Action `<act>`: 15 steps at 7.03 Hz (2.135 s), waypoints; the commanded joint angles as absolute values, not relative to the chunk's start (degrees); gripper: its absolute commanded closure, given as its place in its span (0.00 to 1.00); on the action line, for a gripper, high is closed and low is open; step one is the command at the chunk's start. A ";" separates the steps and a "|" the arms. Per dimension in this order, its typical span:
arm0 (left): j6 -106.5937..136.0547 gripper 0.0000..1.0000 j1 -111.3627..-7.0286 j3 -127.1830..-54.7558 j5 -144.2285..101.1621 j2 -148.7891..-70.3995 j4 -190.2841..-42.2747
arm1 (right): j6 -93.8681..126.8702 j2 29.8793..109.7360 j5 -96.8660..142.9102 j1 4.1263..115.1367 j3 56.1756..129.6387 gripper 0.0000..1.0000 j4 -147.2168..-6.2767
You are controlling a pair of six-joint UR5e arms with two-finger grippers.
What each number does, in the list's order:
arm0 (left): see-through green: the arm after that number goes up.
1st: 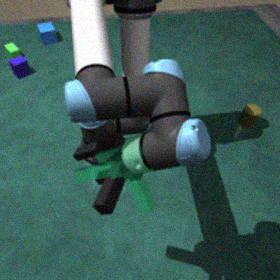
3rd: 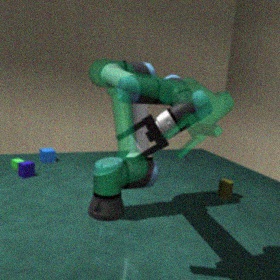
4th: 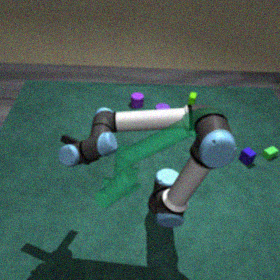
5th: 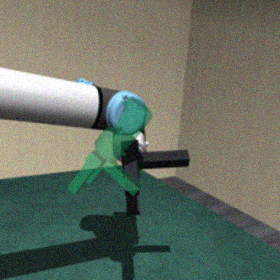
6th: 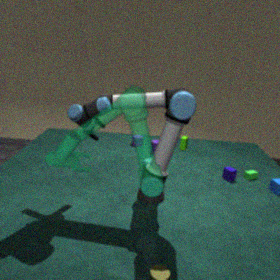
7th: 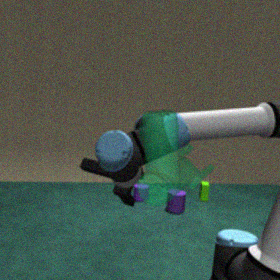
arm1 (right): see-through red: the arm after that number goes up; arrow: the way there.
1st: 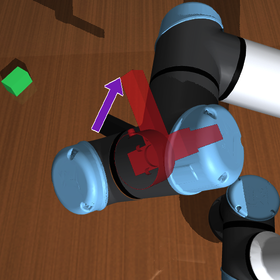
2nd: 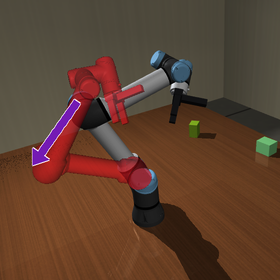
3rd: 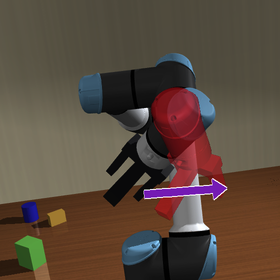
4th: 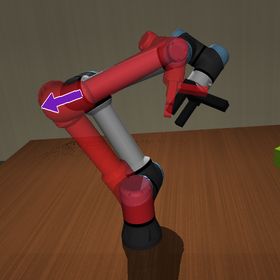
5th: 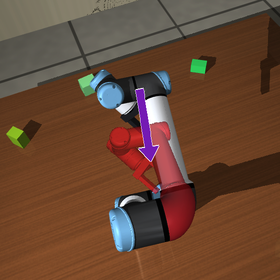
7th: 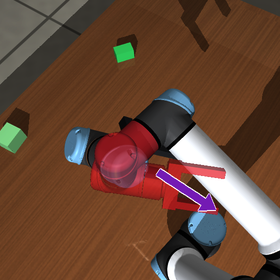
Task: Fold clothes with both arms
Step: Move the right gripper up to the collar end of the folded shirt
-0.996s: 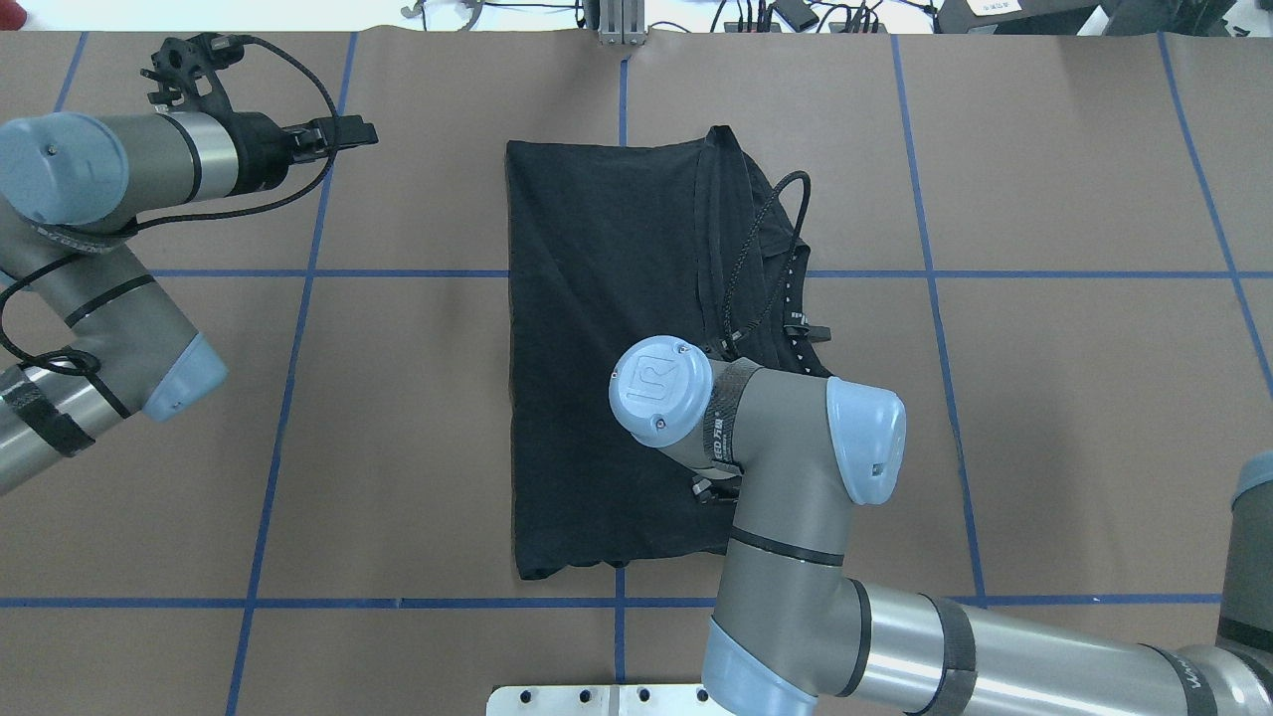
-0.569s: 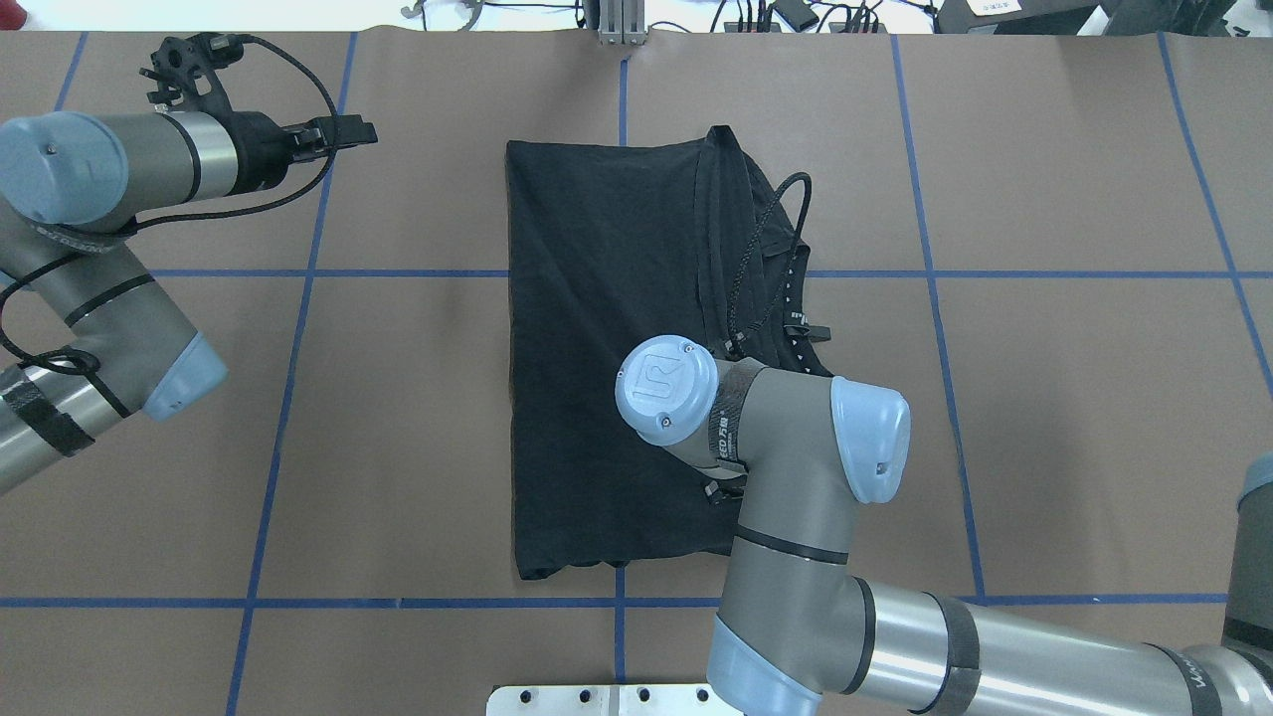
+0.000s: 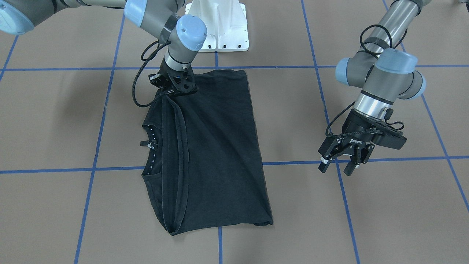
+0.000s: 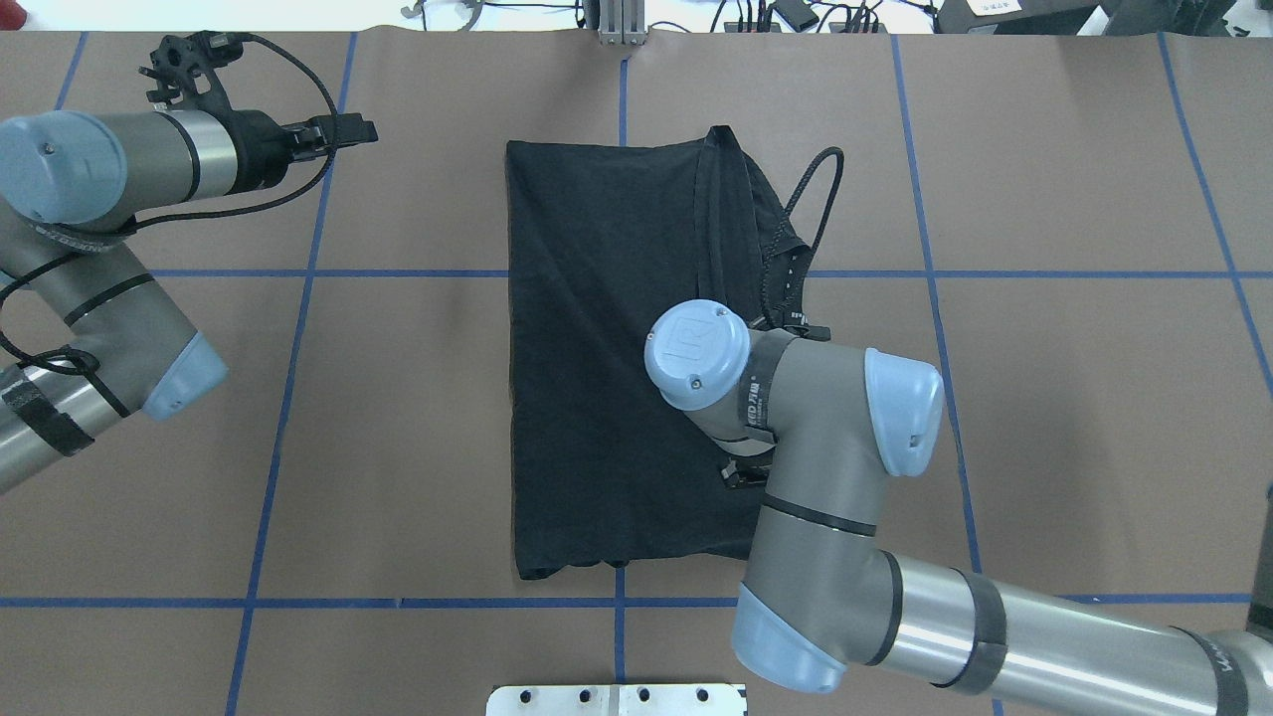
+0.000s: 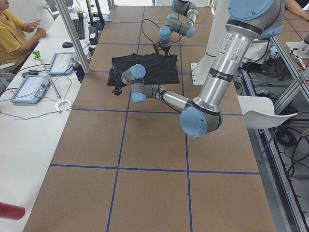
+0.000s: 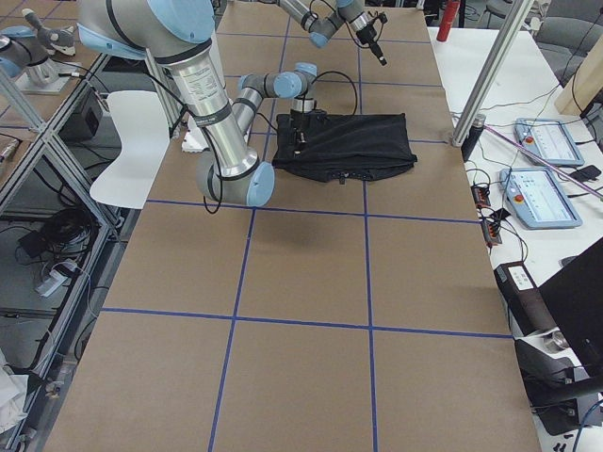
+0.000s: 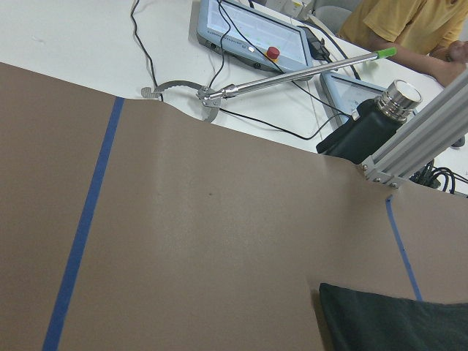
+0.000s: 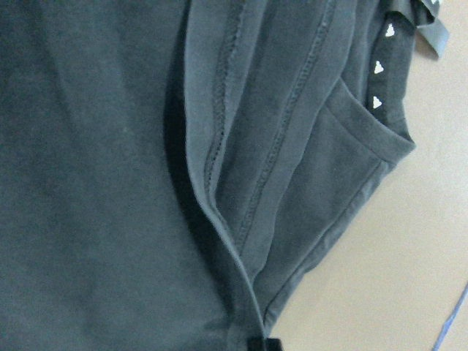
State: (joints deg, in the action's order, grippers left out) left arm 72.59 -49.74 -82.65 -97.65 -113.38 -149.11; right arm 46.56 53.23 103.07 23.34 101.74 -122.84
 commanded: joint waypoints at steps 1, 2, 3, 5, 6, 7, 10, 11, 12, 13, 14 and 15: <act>73.64 0.00 -49.75 -82.97 -97.65 -113.38 -149.06 | 57.75 62.46 103.97 21.38 109.13 1.00 -121.04; 73.74 0.00 -49.75 -83.32 -97.65 -113.38 -149.06 | 61.66 62.58 103.89 19.97 108.81 1.00 -119.46; 73.74 0.00 -49.75 -83.84 -97.65 -113.38 -147.93 | 61.52 62.67 103.89 20.21 108.90 0.93 -118.14; 73.74 0.00 -49.75 -84.20 -97.65 -113.38 -147.31 | 61.17 63.19 103.97 21.18 108.54 0.00 -118.04; 73.74 0.00 -49.75 -84.20 -97.65 -113.38 -147.22 | 60.74 62.93 103.97 21.96 108.72 0.00 -117.86; 73.74 0.00 -49.75 -84.20 -97.65 -113.38 -147.22 | 60.56 62.49 104.50 23.63 108.98 0.00 -117.86; 73.74 0.00 -49.66 -84.20 -97.65 -113.38 -147.04 | 57.66 55.06 105.12 32.05 95.26 0.00 -107.09; 73.83 0.00 -49.66 -84.03 -97.65 -113.38 -147.04 | 56.96 49.97 105.12 34.08 88.83 0.00 -105.75; 73.83 0.00 -49.66 -83.85 -97.65 -113.38 -147.04 | 54.69 46.27 105.03 35.67 84.25 0.00 -105.65; 73.83 0.00 -49.66 -83.76 -97.65 -113.38 -147.04 | 53.97 45.45 104.94 35.86 82.29 0.00 -105.47; 73.83 0.00 -49.66 -83.76 -97.65 -113.38 -147.04 | 53.79 45.53 104.68 35.95 79.13 0.00 -101.38; 73.83 0.00 -49.66 -83.67 -97.73 -113.38 -147.04 | 53.70 45.88 104.68 36.30 76.84 0.00 -97.68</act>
State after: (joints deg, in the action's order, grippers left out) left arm 73.83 -49.66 -83.76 -97.67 -113.38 -147.04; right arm 54.00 45.86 104.78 35.89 80.10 -101.92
